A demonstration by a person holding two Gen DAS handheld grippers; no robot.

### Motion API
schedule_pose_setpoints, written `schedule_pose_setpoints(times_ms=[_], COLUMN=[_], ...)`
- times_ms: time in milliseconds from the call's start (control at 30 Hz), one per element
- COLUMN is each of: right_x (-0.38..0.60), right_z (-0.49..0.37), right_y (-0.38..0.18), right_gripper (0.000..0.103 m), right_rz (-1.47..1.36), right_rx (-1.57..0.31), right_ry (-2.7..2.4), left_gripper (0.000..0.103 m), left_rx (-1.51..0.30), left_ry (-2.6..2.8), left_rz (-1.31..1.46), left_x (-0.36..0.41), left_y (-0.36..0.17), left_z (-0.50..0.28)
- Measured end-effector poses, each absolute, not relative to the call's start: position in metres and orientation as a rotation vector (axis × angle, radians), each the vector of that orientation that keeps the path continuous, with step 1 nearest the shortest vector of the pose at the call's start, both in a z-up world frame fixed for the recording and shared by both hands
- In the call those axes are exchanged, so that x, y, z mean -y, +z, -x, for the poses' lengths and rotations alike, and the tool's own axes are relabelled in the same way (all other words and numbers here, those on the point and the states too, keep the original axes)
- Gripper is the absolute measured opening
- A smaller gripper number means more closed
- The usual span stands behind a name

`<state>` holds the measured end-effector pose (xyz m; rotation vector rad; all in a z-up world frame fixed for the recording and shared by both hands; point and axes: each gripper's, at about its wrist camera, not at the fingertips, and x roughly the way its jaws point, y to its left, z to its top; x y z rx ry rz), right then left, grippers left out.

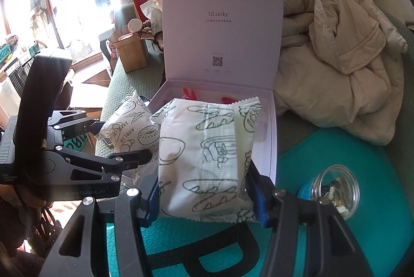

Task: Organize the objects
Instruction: 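Carry both white pastry packets with both grippers over the white box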

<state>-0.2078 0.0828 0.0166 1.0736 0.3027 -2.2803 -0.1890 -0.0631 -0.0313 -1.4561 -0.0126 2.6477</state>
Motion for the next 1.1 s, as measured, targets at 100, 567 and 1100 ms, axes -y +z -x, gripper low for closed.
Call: schedule_pose_setpoints(times_ms=[100,567,1100], right_x=[-0.080,-0.066,-0.053], right_z=[0.215,0.243,0.266], right_y=[0.011,-0.015,-0.036], right_gripper=[0.057,0.057,0.058], right_rz=[-1.085,-1.129,-1.176], right_rx=[-0.309,-0.322,-0.342], right_ry=[-2.279,-2.261,-2.256], left_gripper=[0.058,0.058,0.058], left_rx=[0.008,-0.054,-0.098], left_ry=[2.643,2.639,2.679], left_rz=[1.464,1.489,1.461], left_x=[0.065,0.067,0.071], left_y=[-0.038,-0.061,-0.073], left_z=[0.197,0.228,0.250])
